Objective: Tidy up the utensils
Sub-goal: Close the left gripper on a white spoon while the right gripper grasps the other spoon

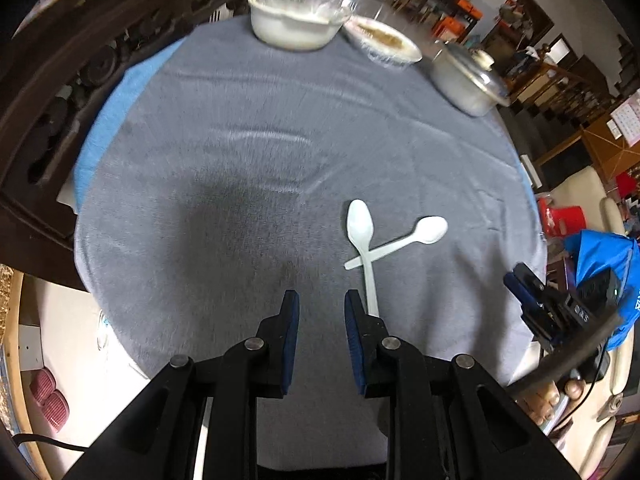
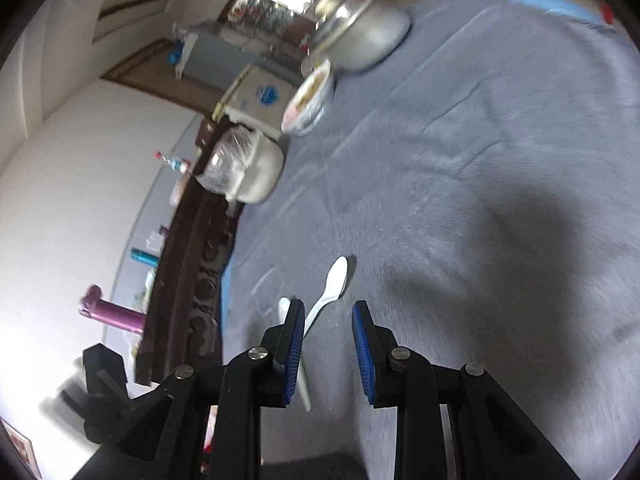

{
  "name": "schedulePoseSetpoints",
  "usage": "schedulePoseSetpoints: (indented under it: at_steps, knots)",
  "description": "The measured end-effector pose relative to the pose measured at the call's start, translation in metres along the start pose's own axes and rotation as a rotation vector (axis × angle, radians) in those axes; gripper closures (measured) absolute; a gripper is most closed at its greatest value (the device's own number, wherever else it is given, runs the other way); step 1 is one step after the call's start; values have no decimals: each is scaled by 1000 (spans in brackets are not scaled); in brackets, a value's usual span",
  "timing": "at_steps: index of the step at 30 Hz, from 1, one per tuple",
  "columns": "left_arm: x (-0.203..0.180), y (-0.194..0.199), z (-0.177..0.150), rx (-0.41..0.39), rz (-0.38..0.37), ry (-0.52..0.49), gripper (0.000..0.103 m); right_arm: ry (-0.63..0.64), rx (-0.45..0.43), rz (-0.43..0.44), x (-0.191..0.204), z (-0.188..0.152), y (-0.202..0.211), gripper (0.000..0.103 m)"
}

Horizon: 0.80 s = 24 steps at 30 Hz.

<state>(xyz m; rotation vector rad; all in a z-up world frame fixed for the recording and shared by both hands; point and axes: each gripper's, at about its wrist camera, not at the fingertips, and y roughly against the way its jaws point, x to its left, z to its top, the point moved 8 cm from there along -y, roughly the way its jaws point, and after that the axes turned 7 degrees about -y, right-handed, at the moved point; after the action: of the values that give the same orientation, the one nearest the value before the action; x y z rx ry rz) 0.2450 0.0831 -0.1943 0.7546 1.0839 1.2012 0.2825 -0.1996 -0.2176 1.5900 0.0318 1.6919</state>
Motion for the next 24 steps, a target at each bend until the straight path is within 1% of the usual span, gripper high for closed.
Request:
schedulePoseSetpoints:
  at_steps: [4,6,8,12,18,20,21,22,24]
  knots:
    - [1,-21,11,31,-9,0,80,4,55,-6,-2,11,-39,75]
    - [0,-29,16,39,-15,-1,80,10,66,-29,-5,17,-55,75]
    - [-2,-37,22,51,-34,-2,80,1,79,-34,-7,21,-66,75]
    - [-6,-53,34,68,-64,-4,80,1,105,-49,-11,26,-88,75]
    - [-14,-70,44,78,-92,-6,80,24,144,-40,-9,20,-102,76]
    - [-16,-76,47,84,-102,-5,80,40,145,-48,-6,19,-106,82]
    - [-17,-80,48,90,-104,-2,80,48,147,-53,-5,19,-110,89]
    - [-18,-83,49,95,-106,0,80,64,147,-69,-5,18,-112,94]
    - [-19,-91,52,100,-110,1,80,94,127,-90,-7,17,-109,97]
